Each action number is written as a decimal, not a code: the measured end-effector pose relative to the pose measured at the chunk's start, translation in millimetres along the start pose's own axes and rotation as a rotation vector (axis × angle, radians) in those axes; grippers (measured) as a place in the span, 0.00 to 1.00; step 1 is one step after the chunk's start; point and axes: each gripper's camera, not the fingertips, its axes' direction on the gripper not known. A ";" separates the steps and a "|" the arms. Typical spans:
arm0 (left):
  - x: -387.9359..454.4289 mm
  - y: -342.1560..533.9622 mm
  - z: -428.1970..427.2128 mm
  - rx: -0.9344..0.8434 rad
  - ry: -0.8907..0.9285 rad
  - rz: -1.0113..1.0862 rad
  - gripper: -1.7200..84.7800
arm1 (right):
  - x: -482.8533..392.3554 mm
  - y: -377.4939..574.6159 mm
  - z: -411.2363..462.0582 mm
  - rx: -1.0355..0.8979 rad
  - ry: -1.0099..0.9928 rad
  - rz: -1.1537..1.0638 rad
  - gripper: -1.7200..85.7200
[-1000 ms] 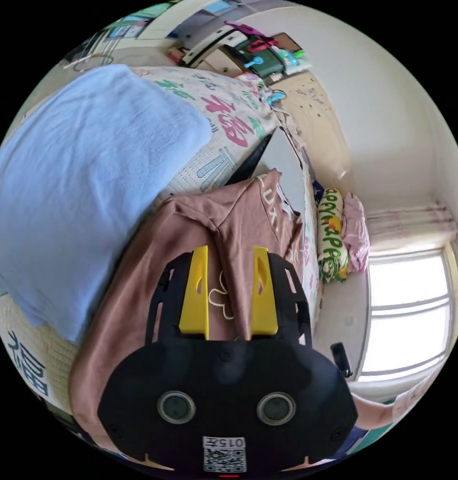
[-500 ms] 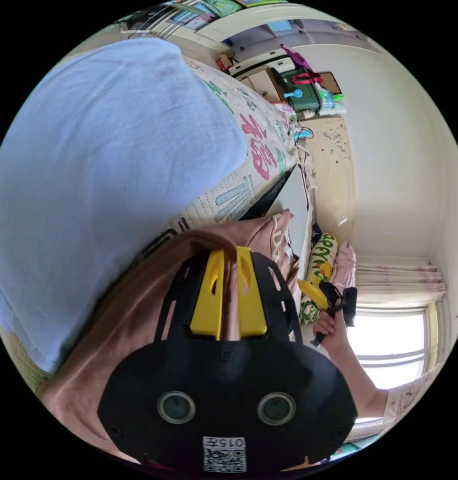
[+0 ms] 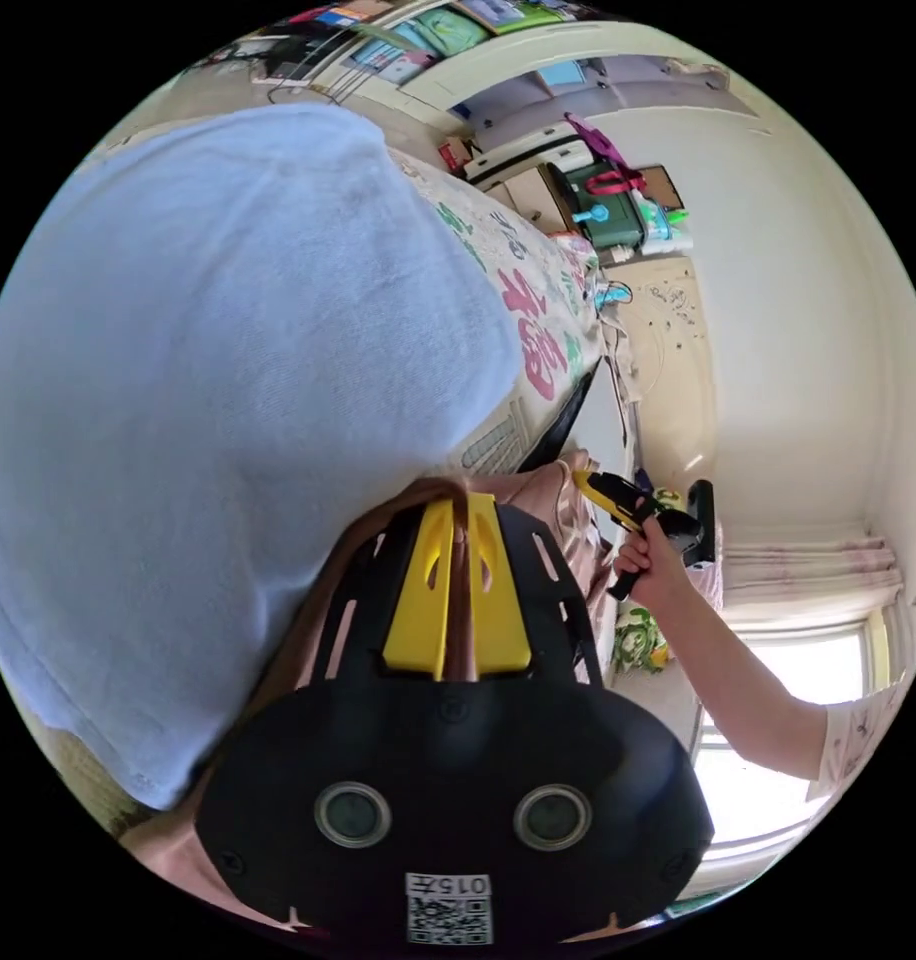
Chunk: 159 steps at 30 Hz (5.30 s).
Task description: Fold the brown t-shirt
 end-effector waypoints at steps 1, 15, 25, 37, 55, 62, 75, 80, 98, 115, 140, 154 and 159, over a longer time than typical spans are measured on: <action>-3.8 4.0 -0.4 -0.020 -0.011 0.036 0.05 | 5.7 5.3 -2.1 0.013 -0.005 0.021 0.07; 0.7 298.9 -19.8 -0.672 -0.026 0.835 0.12 | 80.5 340.9 -65.9 -0.185 -0.191 0.294 0.15; -81.2 504.3 41.2 -0.901 -0.160 1.191 0.03 | 107.3 369.4 -59.6 -0.211 -0.288 0.391 0.09; -145.1 571.6 53.1 -0.800 -0.180 1.321 0.13 | 108.3 333.4 -91.2 -0.182 -0.298 0.370 0.06; -239.2 592.1 156.8 -0.981 -0.223 1.445 0.02 | 62.7 258.1 -88.8 -0.265 -0.125 0.186 0.07; -209.1 494.9 181.8 -1.012 -0.138 1.356 0.08 | 87.9 223.9 -131.9 -0.160 -0.213 0.228 0.11; -60.6 115.7 353.6 -0.420 -0.253 1.091 0.14 | 136.6 -64.6 -214.5 0.277 -0.014 0.196 0.17; -38.5 71.1 439.7 -0.485 -0.293 1.049 0.15 | 141.1 -157.8 -174.1 0.190 -0.008 0.247 0.17; 65.5 78.5 313.4 -0.459 -0.005 1.244 0.02 | 35.4 -114.7 -286.5 0.296 -0.074 -0.005 0.02; -32.0 380.4 66.4 -1.208 -0.077 1.487 0.02 | -246.2 217.0 -297.0 -0.243 -0.126 -0.431 0.02; 91.6 75.9 59.7 -0.548 -0.215 0.694 0.15 | -166.9 41.1 -448.2 0.102 -0.201 0.456 0.17; 87.9 -52.5 138.6 -0.418 -0.258 0.403 0.08 | -144.2 -129.9 -462.2 0.170 -0.353 0.813 0.07; 78.1 -80.8 130.9 -0.447 -0.215 0.352 0.04 | -164.9 -160.3 -482.6 0.163 -0.317 0.794 0.03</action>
